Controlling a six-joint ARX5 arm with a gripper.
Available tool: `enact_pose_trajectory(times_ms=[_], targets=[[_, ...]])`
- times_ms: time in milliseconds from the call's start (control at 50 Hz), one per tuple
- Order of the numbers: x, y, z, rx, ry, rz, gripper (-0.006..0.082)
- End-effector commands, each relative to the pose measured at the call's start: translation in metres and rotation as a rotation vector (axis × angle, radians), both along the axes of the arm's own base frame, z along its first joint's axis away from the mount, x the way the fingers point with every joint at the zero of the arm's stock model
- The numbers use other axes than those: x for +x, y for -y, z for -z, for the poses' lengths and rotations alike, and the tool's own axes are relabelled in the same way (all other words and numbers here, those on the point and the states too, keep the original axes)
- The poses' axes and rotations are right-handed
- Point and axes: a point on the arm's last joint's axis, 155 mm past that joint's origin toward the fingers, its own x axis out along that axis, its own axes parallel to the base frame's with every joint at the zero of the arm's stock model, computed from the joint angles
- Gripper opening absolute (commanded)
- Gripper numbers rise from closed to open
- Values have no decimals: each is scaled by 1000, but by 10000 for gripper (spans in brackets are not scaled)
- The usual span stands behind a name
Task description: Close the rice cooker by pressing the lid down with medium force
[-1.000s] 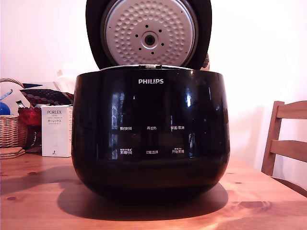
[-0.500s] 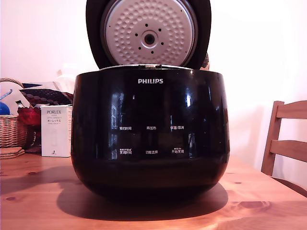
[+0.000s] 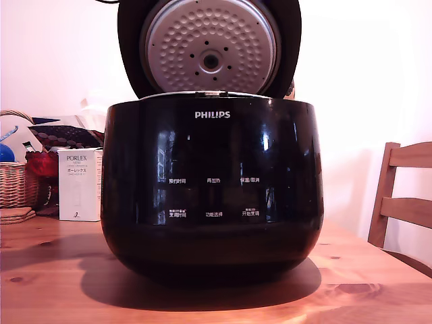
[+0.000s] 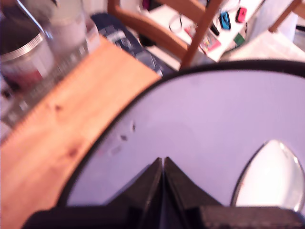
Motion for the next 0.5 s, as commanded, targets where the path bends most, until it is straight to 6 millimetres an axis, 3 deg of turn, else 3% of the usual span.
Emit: enact_pose_trajectory(times_ms=[0, 280, 480], targets=[[-11, 2, 0, 3, -14, 14, -24], [-13, 13, 2, -8, 31, 23, -24], [-25, 8, 3, -26, 47, 17, -24]])
